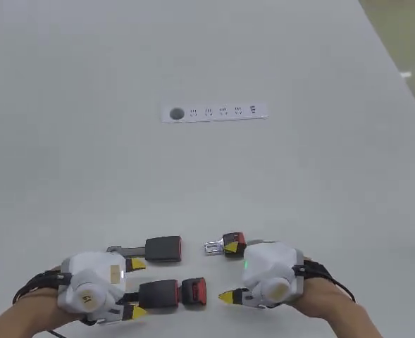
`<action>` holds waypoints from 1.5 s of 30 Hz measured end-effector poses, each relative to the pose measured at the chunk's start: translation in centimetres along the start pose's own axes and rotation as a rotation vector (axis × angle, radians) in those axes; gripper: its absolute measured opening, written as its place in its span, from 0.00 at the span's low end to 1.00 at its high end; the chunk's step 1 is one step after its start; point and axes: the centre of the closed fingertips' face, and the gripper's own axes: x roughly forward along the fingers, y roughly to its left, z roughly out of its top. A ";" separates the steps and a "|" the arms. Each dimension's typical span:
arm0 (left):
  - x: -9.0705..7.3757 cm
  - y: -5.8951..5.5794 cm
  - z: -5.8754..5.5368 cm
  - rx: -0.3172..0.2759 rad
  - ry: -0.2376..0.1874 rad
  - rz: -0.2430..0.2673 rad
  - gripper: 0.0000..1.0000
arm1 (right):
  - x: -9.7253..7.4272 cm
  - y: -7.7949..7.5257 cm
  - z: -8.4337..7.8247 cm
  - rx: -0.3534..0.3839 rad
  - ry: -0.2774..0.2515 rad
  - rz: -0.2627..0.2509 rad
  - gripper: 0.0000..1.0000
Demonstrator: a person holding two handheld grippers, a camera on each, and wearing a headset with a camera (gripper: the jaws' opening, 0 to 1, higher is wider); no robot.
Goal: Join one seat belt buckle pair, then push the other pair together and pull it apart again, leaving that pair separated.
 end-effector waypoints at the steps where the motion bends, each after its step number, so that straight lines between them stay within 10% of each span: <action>1: -0.1 0.4 -0.2 -0.003 -0.006 0.009 0.49 | -0.1 -0.2 -0.1 0.000 0.001 -0.003 0.51; 24: -0.5 6.6 0.7 -0.020 -0.010 0.104 0.45 | -1.7 -4.2 -2.7 -0.059 0.031 -0.072 0.49; 45: 2.9 7.0 0.6 0.020 0.069 -0.009 0.40 | 0.2 -5.5 -4.2 -0.136 0.065 0.026 0.40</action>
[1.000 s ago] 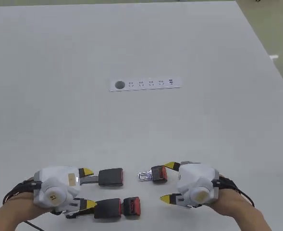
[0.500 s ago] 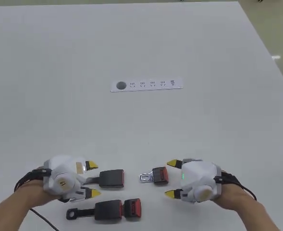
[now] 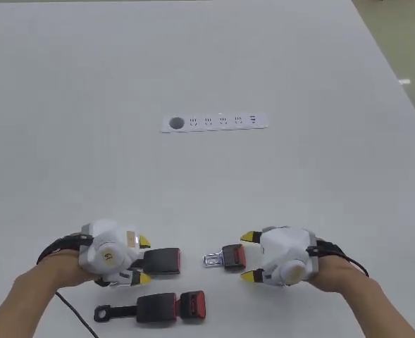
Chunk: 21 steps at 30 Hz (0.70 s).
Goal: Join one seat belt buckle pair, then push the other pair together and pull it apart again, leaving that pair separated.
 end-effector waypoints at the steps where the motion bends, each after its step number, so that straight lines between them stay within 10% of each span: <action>1: 0.2 0.0 0.0 0.004 0.006 -0.005 0.40 | 0.1 0.0 0.0 -0.002 0.003 0.004 0.40; 21: 1.2 0.1 -0.3 0.041 0.044 -0.049 0.33 | 0.6 0.0 0.1 0.040 0.019 0.044 0.32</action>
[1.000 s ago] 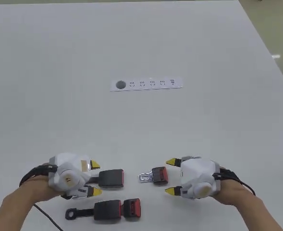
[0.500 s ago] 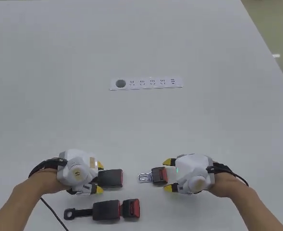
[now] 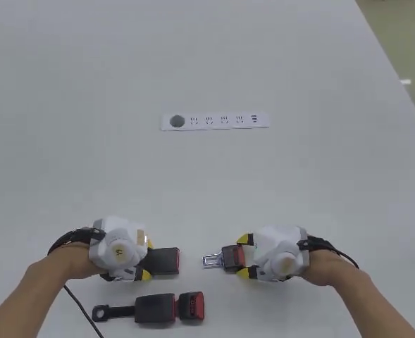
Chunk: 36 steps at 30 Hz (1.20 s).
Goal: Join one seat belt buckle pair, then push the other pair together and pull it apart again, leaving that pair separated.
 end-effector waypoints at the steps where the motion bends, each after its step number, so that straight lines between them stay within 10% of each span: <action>1: 0.0 0.0 0.0 0.000 -0.001 0.001 0.33 | 0.1 0.0 -0.1 0.000 0.000 0.000 0.32; 36: 0.4 0.2 -0.3 -0.051 -0.014 0.016 0.32 | 0.7 -0.3 0.7 0.027 0.002 -0.028 0.31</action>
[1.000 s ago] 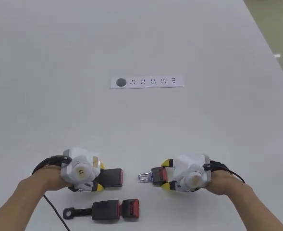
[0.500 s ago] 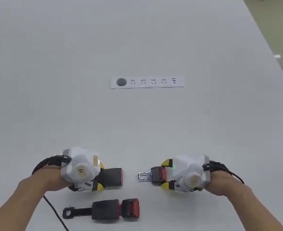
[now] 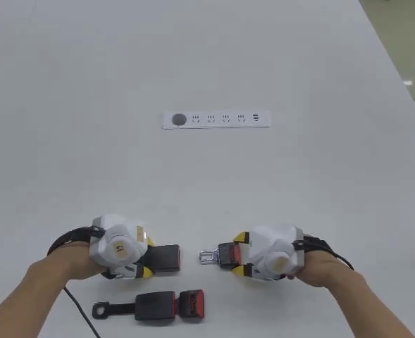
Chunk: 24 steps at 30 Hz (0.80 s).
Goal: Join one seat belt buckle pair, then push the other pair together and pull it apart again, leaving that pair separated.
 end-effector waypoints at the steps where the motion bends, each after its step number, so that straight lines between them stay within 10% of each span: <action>1: 0.0 0.0 0.0 0.000 0.000 0.001 0.32 | 0.1 0.0 0.1 -0.001 -0.001 -0.001 0.31; 24: 0.0 0.0 0.1 -0.005 0.001 0.005 0.32 | 1.4 0.3 2.4 -0.004 -0.024 0.002 0.31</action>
